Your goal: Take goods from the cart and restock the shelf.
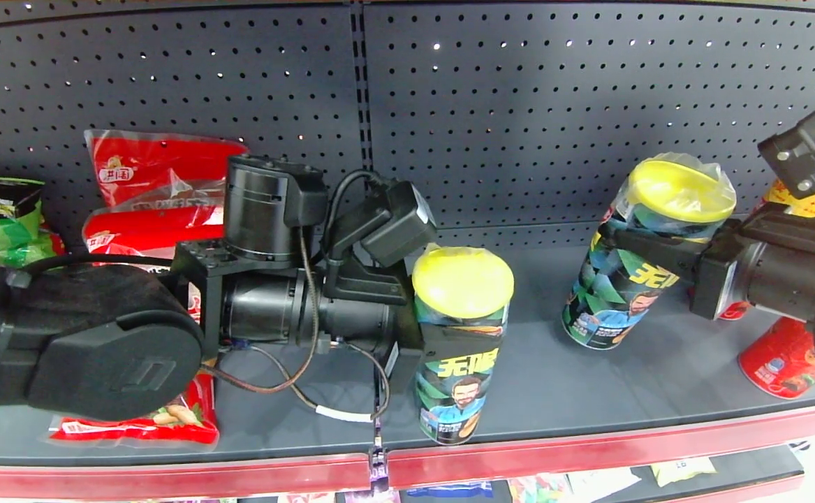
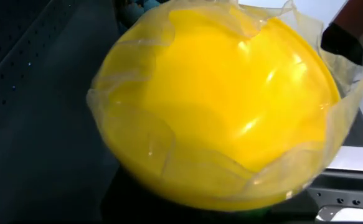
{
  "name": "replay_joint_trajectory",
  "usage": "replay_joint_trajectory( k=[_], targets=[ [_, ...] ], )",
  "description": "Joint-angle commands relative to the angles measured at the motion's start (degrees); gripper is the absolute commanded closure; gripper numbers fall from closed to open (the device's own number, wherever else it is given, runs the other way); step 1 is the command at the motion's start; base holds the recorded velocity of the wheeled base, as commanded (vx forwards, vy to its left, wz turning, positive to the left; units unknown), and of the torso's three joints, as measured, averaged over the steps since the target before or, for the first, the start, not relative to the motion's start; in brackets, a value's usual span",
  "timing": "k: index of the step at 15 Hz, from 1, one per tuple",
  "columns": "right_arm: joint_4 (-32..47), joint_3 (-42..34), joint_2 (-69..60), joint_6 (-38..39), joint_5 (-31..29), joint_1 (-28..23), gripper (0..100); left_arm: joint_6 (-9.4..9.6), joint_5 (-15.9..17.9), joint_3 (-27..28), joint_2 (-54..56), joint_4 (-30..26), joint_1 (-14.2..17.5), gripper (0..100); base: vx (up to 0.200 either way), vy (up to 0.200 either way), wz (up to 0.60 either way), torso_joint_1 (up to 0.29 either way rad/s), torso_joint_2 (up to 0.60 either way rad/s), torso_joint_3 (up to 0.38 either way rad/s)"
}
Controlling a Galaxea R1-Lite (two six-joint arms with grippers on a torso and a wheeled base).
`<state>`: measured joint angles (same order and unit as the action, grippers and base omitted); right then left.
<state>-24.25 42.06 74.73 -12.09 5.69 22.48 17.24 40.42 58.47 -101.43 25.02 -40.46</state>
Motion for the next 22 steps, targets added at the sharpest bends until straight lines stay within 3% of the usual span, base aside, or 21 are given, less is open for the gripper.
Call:
replay_joint_trajectory(
  k=[1,10,11,15,19,22],
  targets=[
    [-0.01,0.04,0.07,0.05,0.02,-0.07,100,-0.1,0.36,0.07,0.09,0.03,-0.06,100,0.0,0.0,0.0,0.0,0.0,0.0],
    [-0.01,1.98,1.74,-0.12,0.02,0.37,100,-0.1,0.27,-2.39,-0.26,0.21,0.03,100,0.0,0.0,0.0,0.0,0.0,0.0],
    [-0.01,3.91,3.23,0.05,0.11,1.6,100,-0.01,0.09,-2.48,-0.35,0.3,-0.06,0,0.0,0.0,0.0,0.0,0.0,0.0],
    [-0.01,10.15,10.35,0.93,0.81,6.35,100,-0.1,-0.87,-3.27,1.05,0.3,0.03,0,0.0,0.0,0.0,0.0,0.0,0.0],
    [-0.01,17.8,18.0,4.97,0.46,9.42,100,-0.54,-3.95,-14.96,9.05,0.3,0.91,0,0.0,0.0,0.0,0.0,0.0,0.0],
    [-0.01,18.32,20.28,5.06,-0.16,11.09,100,-1.42,-4.13,-21.73,15.47,0.3,4.69,0,0.0,0.0,0.0,0.0,0.0,0.0]
  ],
)
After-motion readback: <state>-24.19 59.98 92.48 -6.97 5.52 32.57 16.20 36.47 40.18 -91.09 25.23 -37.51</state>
